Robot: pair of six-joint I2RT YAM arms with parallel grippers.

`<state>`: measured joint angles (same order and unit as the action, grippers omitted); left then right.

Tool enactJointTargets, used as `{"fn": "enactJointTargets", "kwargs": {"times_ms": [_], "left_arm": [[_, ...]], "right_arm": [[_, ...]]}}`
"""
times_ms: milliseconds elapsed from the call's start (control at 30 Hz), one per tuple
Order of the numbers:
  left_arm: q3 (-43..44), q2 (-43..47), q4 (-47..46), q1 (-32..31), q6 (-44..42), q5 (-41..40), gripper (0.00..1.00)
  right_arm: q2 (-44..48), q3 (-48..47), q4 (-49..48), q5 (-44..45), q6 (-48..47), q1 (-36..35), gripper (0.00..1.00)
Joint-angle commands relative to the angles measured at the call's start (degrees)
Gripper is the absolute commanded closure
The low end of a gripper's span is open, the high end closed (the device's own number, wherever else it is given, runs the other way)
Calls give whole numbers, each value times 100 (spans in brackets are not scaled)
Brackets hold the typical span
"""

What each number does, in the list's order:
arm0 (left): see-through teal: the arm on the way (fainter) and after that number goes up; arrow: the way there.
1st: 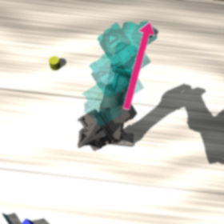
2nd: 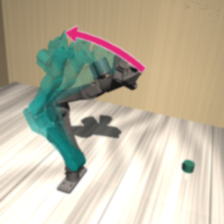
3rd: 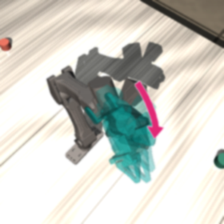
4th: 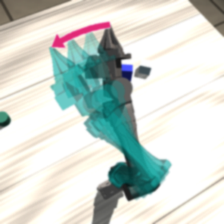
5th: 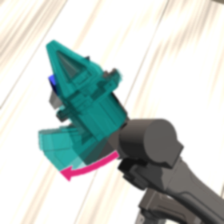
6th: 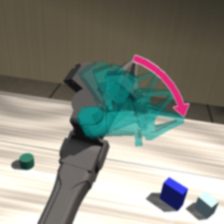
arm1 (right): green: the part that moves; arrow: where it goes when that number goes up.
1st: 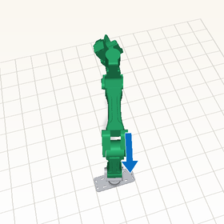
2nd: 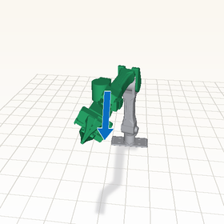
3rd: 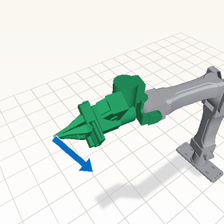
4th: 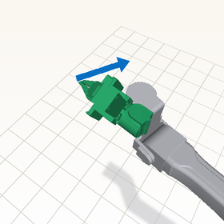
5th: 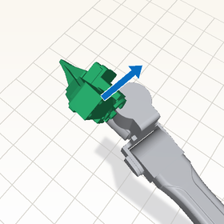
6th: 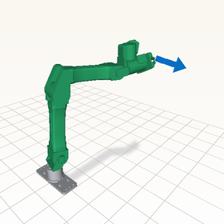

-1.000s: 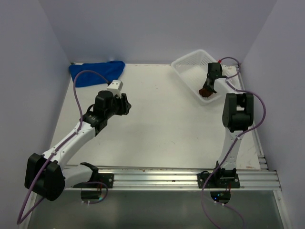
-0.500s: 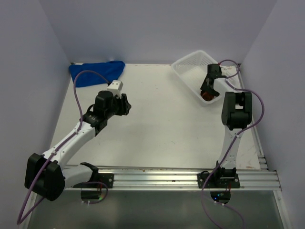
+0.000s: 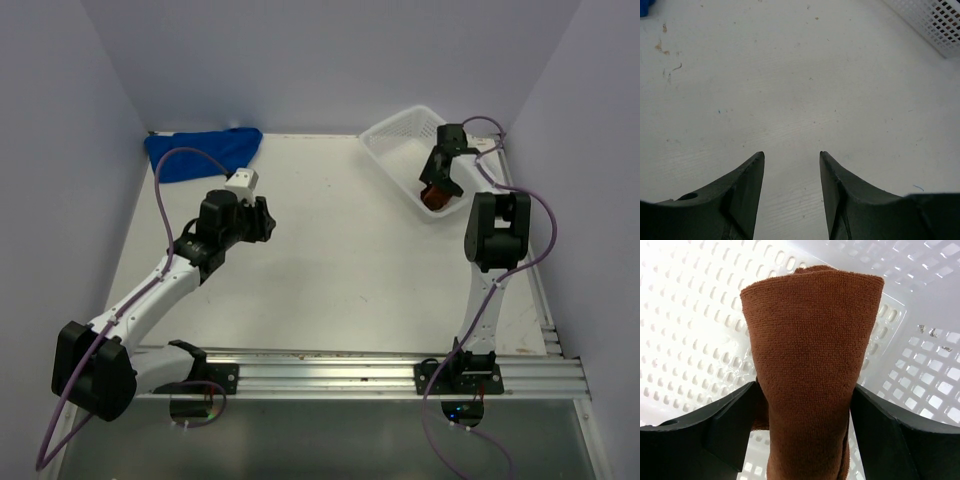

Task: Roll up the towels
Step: Place the rolled towel into the container

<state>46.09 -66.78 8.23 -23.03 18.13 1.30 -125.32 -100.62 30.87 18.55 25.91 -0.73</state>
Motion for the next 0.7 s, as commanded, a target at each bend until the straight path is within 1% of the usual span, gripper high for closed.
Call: {"fn": "enactJointTargets", "kwargs": {"times_ms": [0, 100, 133, 233, 667], "left_arm": [[243, 87, -49, 0, -152, 63, 47], [252, 78, -32, 0, -161, 72, 44], [252, 69, -23, 9, -169, 90, 43], [261, 69, -14, 9, -178, 142, 41], [261, 183, 21, 35, -196, 230, 37]], "right_arm": [[192, -335, 358, 26, -60, 12, 23], [244, -406, 516, 26, -42, 12, 20], [271, -415, 560, 18, -42, 12, 15], [411, -424, 630, 9, -68, 12, 12], [1061, -406, 841, -53, -122, 12, 9]]}}
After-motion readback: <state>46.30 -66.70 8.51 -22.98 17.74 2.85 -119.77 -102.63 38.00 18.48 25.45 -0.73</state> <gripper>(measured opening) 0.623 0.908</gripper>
